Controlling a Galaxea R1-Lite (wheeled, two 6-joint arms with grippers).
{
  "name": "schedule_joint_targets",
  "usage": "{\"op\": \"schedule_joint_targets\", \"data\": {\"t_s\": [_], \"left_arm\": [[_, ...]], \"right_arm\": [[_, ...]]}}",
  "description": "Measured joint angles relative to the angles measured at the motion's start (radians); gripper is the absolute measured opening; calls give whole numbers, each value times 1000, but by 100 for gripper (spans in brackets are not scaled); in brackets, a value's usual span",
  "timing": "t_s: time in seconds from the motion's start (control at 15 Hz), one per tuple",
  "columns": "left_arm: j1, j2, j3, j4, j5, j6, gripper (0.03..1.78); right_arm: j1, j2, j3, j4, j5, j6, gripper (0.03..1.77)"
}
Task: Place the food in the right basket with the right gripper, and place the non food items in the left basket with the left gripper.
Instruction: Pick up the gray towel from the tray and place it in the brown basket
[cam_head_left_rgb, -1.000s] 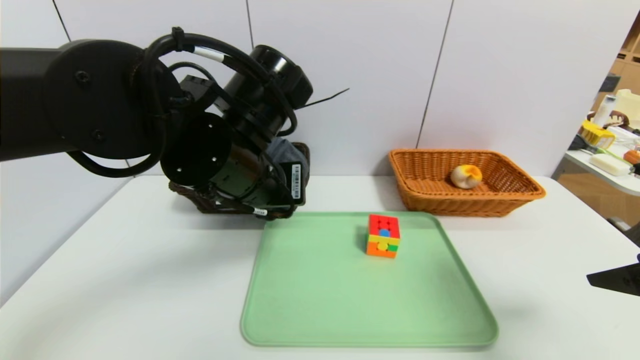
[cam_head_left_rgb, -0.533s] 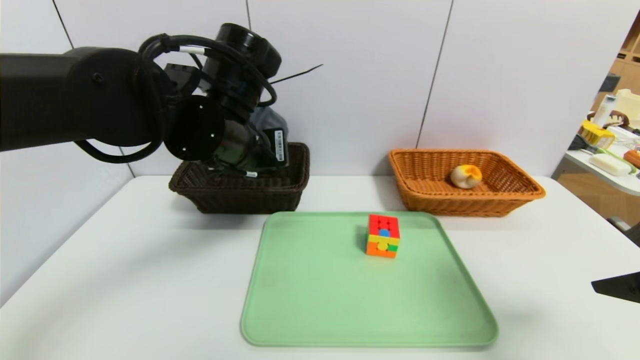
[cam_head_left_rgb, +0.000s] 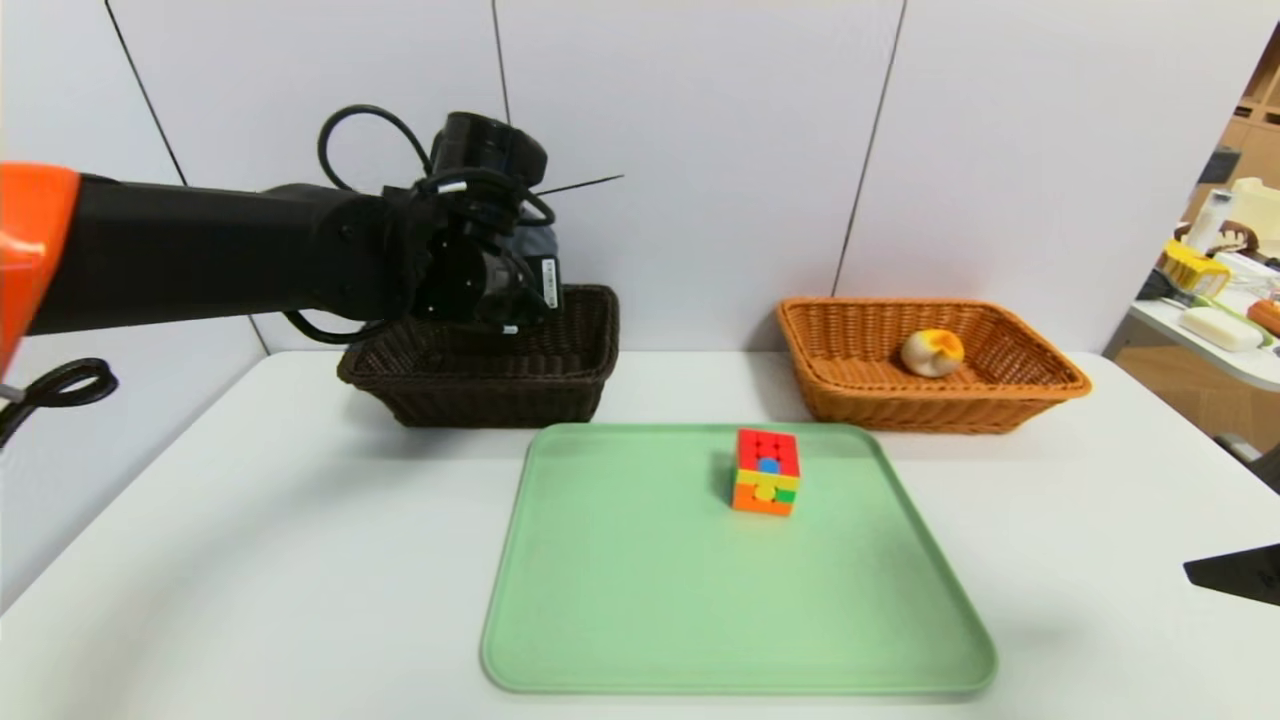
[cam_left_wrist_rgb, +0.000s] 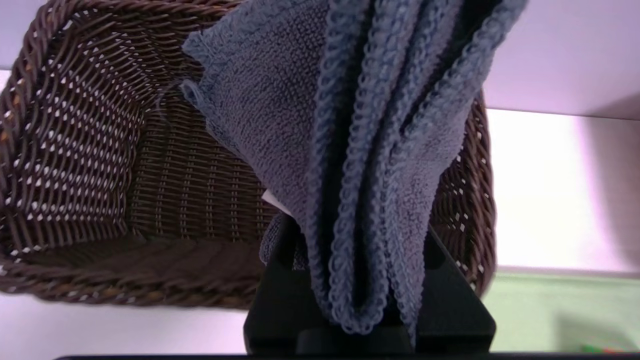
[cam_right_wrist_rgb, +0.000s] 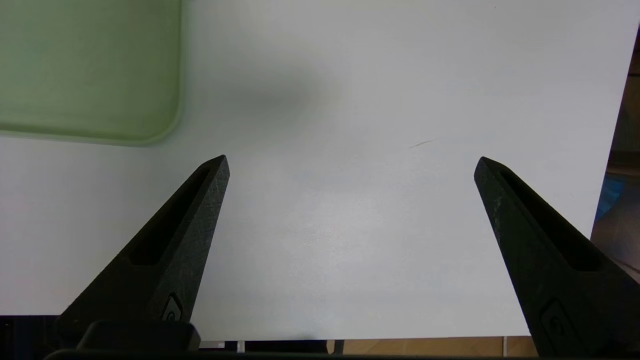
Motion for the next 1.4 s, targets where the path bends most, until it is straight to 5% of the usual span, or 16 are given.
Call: {"op": "schedule_joint_targets", "data": {"t_s": [0.53,0.93,1.4], "left_arm": [[63,142,-35,-91,-2,41,34],[65,150,-54,-87,-3,44,108],[65,145,-54,-87,-3,44,145]], "right_arm": [[0,24,-5,-18,-1,-1,170],[1,46,-5,-35,-1,-2,170],[1,52,-3,-34,-1,-2,170]]}}
